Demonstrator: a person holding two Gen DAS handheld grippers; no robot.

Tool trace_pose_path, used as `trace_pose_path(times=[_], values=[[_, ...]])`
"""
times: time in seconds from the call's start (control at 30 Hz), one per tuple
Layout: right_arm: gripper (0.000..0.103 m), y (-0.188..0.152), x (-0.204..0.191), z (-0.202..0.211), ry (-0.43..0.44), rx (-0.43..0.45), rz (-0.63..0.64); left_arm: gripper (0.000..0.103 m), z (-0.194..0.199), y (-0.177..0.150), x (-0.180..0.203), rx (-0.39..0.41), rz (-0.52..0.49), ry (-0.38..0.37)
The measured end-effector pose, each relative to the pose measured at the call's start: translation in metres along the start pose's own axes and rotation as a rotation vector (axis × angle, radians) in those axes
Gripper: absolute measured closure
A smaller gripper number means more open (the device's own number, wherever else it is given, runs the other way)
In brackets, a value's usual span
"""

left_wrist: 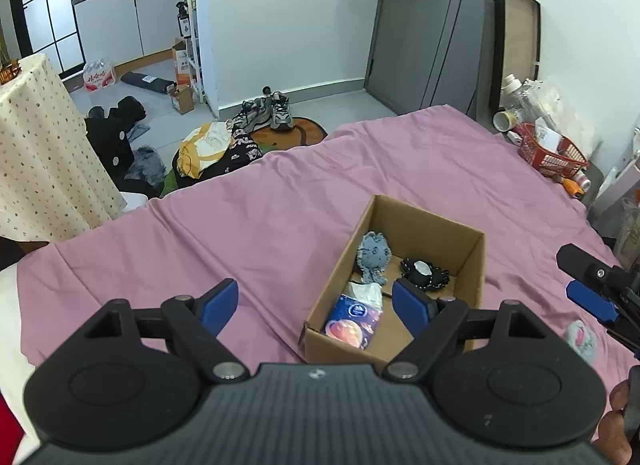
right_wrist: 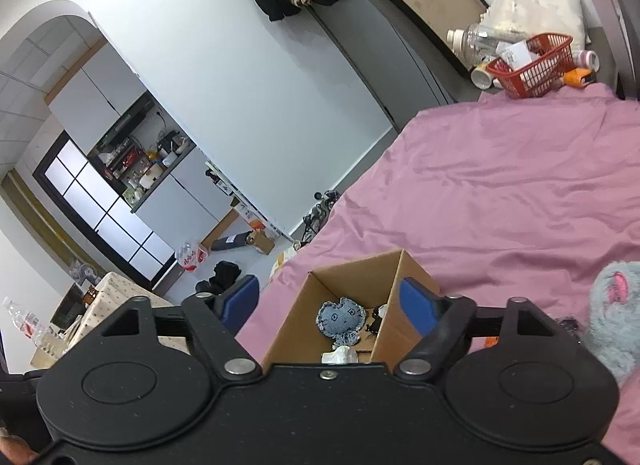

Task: Organize soft objects
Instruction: 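Lower the black pouch into the box and open the right tool, then grasp the gray fluffy plush with the right tool while the left approaches the burger toy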

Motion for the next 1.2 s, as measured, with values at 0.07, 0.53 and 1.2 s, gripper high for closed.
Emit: trace_pose_path(times=[0.07,0.53,1.2], values=[[0.023,0.000,-0.001,0.006,-0.002,0.011,0.005,0.020,0.007,-0.002,0.003,0.007,-0.005,-0.003],[0.010,-0.007,0.025,0.050,-0.048,0.059,-0.005,0.019,0.045,-0.015,0.033,0.067,-0.043,-0.018],[0.000,-0.031,0.073,0.095,-0.113,0.057,-0.073,0.019,0.059,-0.055,0.084,0.080,-0.098,-0.069]])
Point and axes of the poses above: each gripper's, at about its wrist camera, not at the fingertips, and z roughly against the way its jaws point, x to its right, y to its top, the point moved 2 cm from there along -z, roughly the way its jaws point, and after that the axes turned 13 degrees about -y, right-handed, at the moved point
